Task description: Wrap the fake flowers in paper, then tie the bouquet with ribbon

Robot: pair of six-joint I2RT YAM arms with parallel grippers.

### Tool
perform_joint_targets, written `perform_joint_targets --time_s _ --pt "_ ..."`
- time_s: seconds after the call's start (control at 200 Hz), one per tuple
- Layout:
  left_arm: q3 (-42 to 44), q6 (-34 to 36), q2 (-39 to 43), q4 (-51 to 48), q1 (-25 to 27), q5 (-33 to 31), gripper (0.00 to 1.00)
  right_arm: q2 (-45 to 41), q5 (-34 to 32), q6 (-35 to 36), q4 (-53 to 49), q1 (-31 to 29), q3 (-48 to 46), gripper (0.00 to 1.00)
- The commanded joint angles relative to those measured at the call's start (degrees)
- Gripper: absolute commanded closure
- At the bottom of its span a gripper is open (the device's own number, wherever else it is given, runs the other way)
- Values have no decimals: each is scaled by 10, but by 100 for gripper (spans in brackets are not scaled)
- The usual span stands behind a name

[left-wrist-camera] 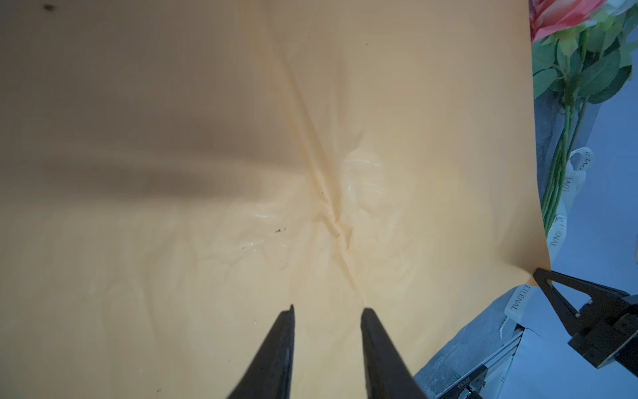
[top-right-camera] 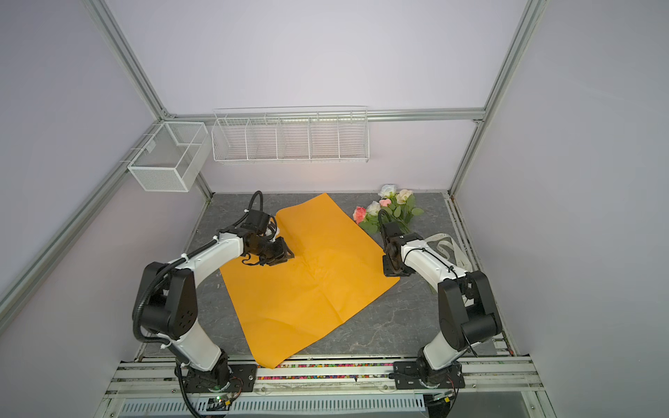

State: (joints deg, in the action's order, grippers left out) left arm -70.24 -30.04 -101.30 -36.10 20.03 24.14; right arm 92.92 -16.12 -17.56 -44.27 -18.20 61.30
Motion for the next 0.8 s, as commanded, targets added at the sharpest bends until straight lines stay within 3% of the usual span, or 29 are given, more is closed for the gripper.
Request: perform_joint_targets --time_s 0.0,0.155,0.3,0.37,0.475,0.525,0.585,0.665,0.795 --pt "-52 28 -62 -14 9 20 66 40 44 11 14 -1 3 78" --pt "-96 26 -99 -19 12 1 67 -6 64 -16 1 -11 46 43" --pt "-112 22 -125 -16 12 7 67 -52 151 -58 72 -44 36 36" --pt "-115 18 -136 -14 12 5 67 -43 147 -78 81 -73 36 34" --pt "-118 21 -144 -13 12 5 67 -18 165 -95 115 -109 29 36" --pt "-119 23 -148 -13 12 6 67 4 219 -105 159 -125 21 45" --pt "-121 24 -156 -16 12 6 67 37 233 -127 177 -137 30 57" --pt "-122 21 -162 -11 12 4 67 81 213 -131 182 -145 49 69" --pt "-117 11 -167 -5 12 -2 68 152 191 -106 175 -143 94 76"
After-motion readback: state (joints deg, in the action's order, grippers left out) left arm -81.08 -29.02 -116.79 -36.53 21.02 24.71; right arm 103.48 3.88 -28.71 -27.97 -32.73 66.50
